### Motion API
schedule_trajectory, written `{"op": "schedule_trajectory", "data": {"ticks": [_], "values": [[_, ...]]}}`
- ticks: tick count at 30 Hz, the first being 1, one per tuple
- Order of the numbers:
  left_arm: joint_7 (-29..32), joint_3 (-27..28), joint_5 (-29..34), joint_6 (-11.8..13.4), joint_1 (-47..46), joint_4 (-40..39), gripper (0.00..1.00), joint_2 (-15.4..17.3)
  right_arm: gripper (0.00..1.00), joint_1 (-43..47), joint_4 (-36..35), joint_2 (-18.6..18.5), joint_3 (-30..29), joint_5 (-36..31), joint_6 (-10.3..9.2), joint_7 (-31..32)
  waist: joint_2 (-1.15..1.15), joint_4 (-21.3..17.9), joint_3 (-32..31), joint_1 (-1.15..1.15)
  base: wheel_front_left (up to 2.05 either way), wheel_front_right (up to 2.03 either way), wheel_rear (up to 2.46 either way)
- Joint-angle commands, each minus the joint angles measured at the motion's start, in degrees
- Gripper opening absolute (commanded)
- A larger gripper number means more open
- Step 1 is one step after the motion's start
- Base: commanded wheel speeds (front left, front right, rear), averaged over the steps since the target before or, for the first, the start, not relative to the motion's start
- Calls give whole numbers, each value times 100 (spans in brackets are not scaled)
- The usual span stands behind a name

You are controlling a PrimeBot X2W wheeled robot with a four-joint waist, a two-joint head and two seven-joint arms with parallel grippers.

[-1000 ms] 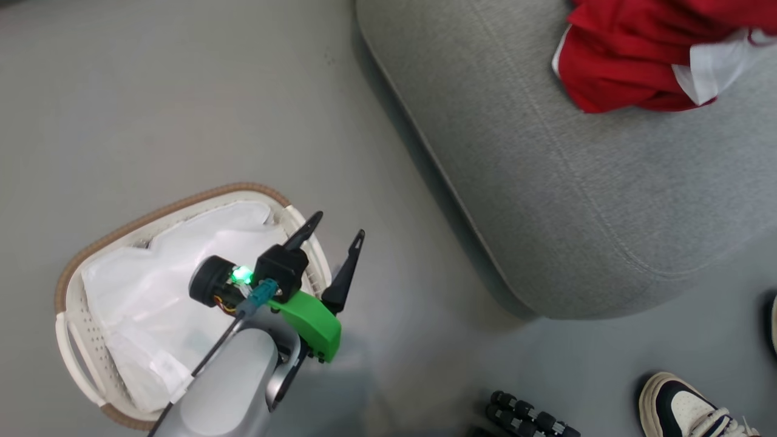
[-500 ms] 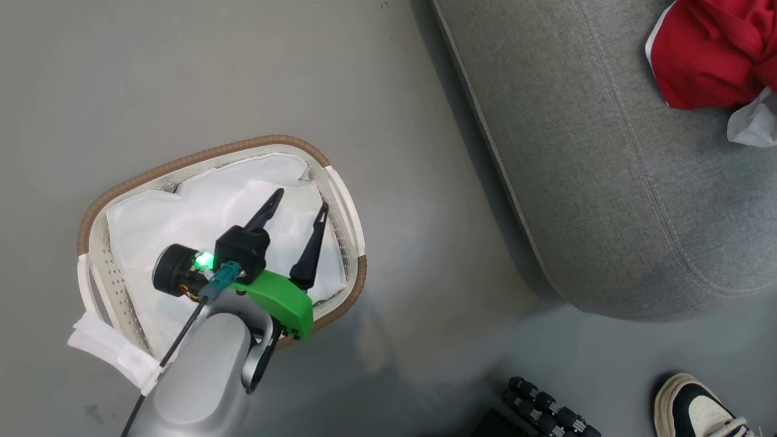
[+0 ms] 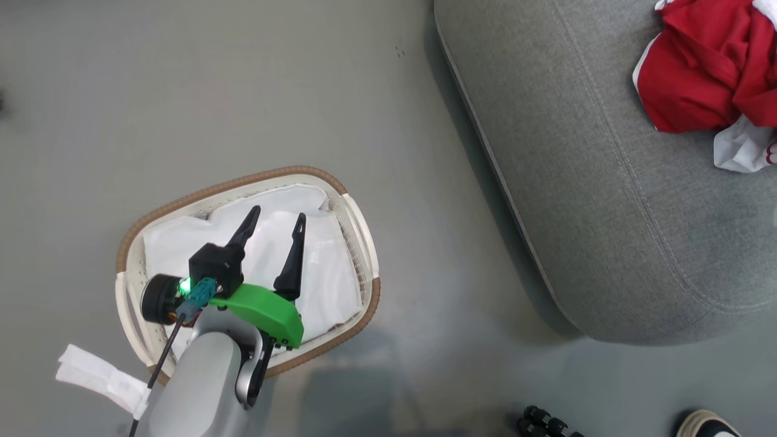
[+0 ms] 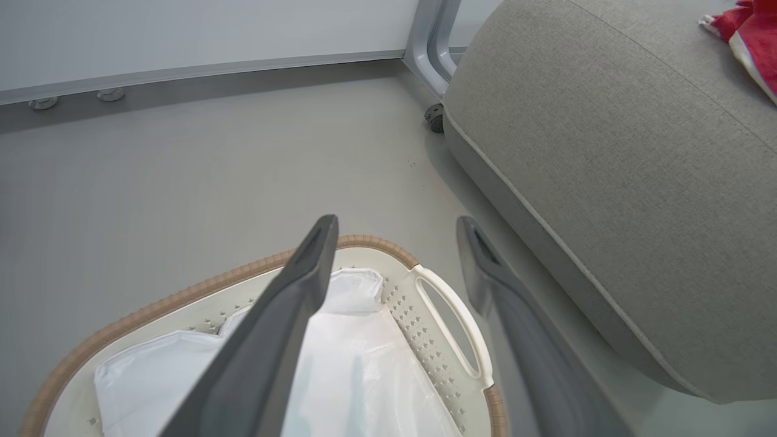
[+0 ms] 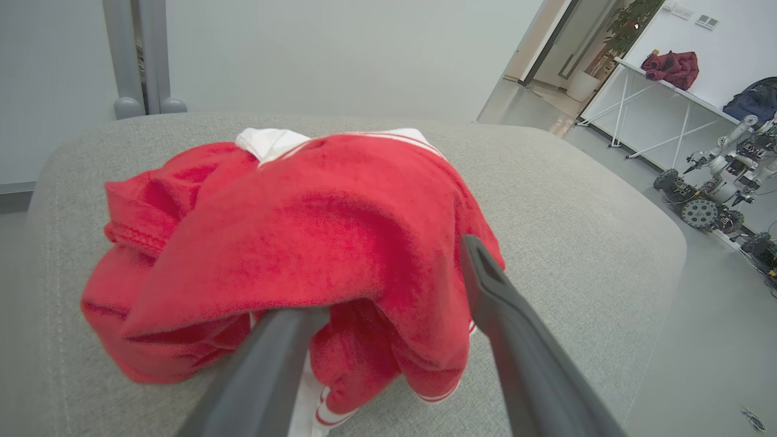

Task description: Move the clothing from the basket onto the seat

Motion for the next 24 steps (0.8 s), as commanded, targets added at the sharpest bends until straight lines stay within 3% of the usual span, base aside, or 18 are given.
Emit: {"op": "schedule_trajectory", "data": {"ticks": [1, 12, 24], "values": [[-4, 86, 17, -12, 130, 20, 100, -47, 100, 230, -167, 61, 32, 79, -8, -9, 0, 153, -277, 0, 0, 0, 0], [-4, 900, 206, 41, 703, -286, 100, -214, 100, 1227, -1137, 665, 854, 468, -8, -10, 0, 611, -921, 0, 0, 0, 0], [-4, 1567, 505, 290, 981, -771, 100, -285, 100, 1046, -1052, 1075, 2007, 555, -8, -10, 0, 1359, -1256, 0, 0, 0, 0]]}}
